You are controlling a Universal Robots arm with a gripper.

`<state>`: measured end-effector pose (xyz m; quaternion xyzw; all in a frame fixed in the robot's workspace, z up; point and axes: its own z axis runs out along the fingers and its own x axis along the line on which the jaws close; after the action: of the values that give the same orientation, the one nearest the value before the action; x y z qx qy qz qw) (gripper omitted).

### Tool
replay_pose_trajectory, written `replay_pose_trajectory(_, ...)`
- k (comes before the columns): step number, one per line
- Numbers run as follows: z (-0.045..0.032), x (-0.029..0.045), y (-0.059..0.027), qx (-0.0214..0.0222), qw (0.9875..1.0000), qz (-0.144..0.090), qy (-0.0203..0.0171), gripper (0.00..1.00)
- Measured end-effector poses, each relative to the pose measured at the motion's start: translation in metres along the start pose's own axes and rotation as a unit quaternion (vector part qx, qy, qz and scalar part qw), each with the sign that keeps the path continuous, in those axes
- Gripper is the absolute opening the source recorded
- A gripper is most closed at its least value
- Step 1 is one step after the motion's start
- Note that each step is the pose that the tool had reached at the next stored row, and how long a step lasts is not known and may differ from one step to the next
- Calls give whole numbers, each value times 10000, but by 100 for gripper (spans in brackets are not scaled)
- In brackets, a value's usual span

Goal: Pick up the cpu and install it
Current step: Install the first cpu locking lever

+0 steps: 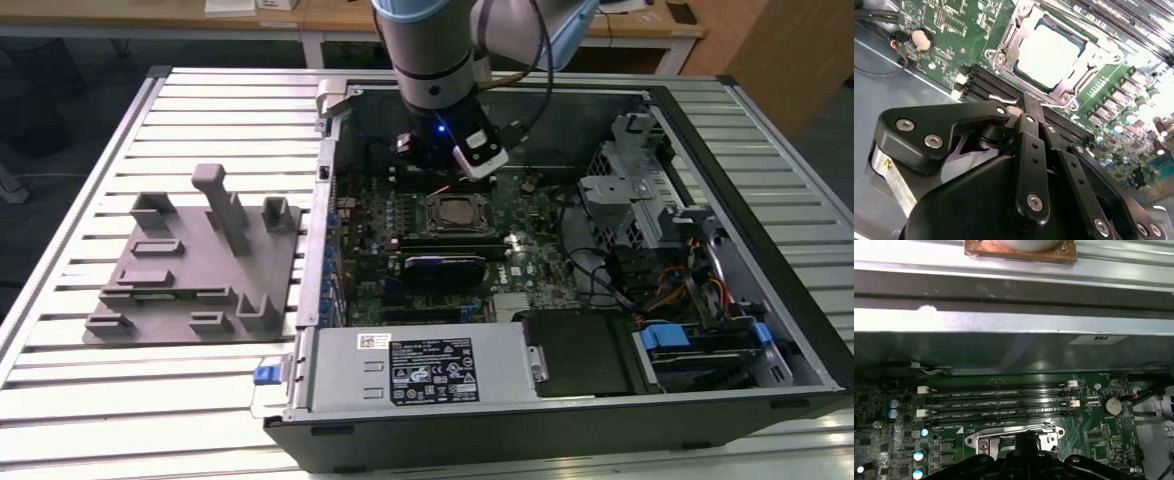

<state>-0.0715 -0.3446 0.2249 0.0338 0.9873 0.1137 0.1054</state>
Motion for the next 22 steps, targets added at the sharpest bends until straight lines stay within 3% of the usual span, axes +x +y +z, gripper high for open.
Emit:
replay_pose_trajectory(4,44,9,-10,51,9998,187,-58,11)
replay_pose_trajectory(9,86,18,11,75,9996,251,-74,11)
replay_pose_trajectory(17,141,31,43,163,9987,456,-128,11)
replay_pose_trajectory(22,153,35,61,172,9985,496,-138,11)
